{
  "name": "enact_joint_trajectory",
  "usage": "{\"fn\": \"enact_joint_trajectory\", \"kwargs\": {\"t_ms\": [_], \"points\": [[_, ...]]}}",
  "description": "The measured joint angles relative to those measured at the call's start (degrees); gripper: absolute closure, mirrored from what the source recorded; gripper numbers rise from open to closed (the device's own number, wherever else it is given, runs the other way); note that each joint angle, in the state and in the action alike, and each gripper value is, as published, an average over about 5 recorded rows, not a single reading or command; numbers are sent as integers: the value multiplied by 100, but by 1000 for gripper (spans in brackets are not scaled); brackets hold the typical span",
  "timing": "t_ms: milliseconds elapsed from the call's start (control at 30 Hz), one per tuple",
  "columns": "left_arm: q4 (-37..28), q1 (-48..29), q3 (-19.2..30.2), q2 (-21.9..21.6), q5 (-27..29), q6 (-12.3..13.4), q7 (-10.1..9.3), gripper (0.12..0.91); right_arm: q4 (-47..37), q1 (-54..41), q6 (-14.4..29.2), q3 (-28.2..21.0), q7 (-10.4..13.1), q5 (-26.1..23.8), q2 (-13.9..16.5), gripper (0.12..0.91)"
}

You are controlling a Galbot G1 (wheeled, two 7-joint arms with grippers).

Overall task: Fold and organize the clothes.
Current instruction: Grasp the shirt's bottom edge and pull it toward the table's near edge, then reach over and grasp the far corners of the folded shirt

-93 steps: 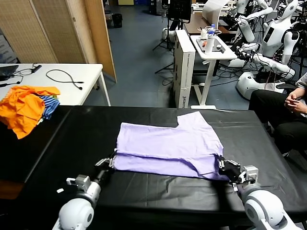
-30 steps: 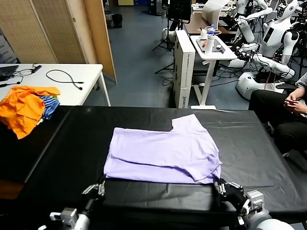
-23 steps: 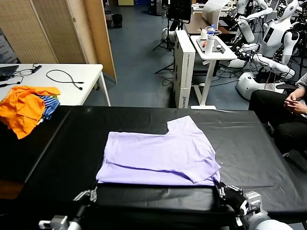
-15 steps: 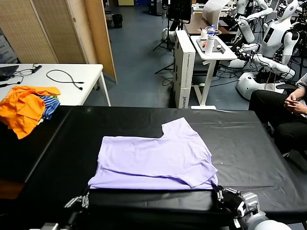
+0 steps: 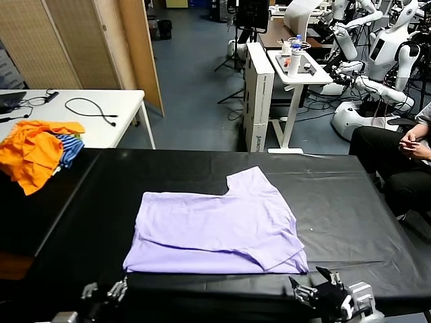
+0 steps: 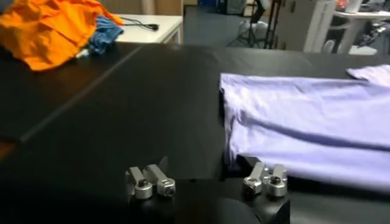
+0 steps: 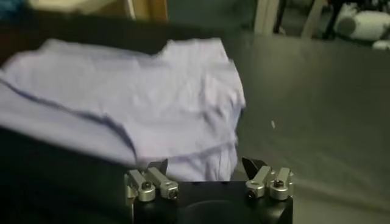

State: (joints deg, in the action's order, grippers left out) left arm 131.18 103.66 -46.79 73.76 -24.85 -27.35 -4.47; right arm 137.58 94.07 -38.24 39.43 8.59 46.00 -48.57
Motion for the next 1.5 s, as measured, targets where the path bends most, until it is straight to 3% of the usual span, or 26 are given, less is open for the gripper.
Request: {"fn": "enact_joint_trajectory", "kwargs": {"t_ms": [300,400,500,667,867,1100,1500], "points": [[-147,-1006,239,-795,-387,-415,-73,123,-1098,-1864,29,-672,168,298,354,118],[-283,-1369,361,-1107,-851,-552,-279,123,-1560,-2478,-5,-1056,324,380,329,118],[-516,-1876,524,-1403,-1489,-858,-557,123,-2039,-3144,-130,-1529,440,472,234,118],[-1207,-2998,930,-1749,-2374,-1344,-802,123,-2883,-4141,-366,-2305,428,499,-21,118],[-2271,-4220,1593,-1776,-2700,-1486,-772,123,-3814,-5052,-395,-3042,284,411,-317,118],[-3314,-5224,2270,-1632,-2588,-1489,-620,123,-4464,-5704,-396,-3590,175,232,-561,118],[-3990,-5694,2684,-1631,-2516,-1489,-568,123,-5185,-6205,-396,-4030,84,-88,-844,118]]}}
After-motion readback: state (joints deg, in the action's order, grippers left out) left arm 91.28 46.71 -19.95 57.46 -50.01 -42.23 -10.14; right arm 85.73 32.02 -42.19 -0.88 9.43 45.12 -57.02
